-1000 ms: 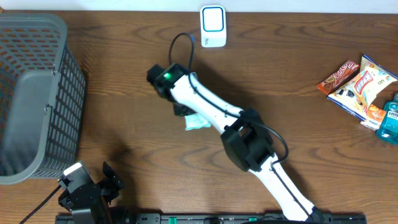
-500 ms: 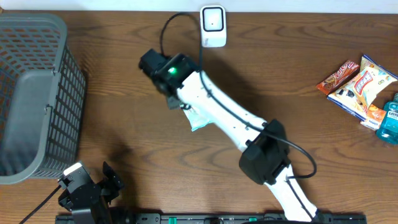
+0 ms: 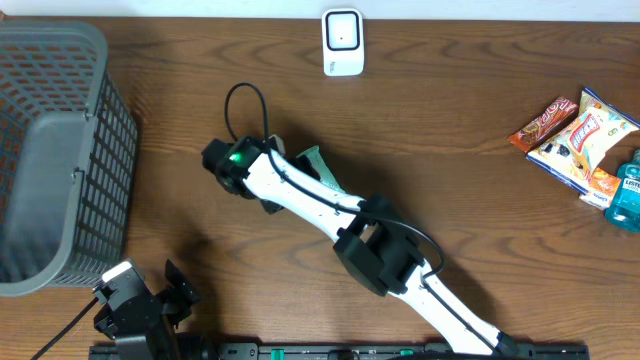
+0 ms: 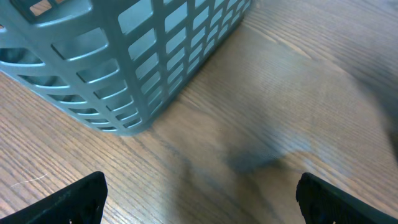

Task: Scan the item barcode

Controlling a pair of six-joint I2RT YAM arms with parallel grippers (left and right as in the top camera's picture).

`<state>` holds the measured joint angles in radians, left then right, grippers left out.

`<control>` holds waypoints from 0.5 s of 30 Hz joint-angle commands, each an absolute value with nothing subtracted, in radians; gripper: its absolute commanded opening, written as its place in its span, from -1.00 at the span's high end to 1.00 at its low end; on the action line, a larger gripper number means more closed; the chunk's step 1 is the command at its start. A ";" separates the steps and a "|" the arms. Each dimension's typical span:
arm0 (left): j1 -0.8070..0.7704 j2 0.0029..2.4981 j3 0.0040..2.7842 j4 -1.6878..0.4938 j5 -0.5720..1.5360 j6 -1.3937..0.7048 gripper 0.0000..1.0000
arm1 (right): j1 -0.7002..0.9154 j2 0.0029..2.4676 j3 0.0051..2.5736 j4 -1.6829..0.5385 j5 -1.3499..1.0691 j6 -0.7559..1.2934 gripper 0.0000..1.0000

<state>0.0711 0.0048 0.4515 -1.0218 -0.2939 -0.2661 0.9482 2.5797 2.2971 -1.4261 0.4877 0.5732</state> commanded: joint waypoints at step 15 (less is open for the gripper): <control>0.073 0.004 0.461 -1.022 -0.303 -0.275 -0.95 | 0.871 2.597 2.116 -1.419 0.425 0.582 0.80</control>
<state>0.0711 0.0048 0.4515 -1.0218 -0.2939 -0.2665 0.8791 2.5557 2.1448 -1.4105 0.5404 0.5827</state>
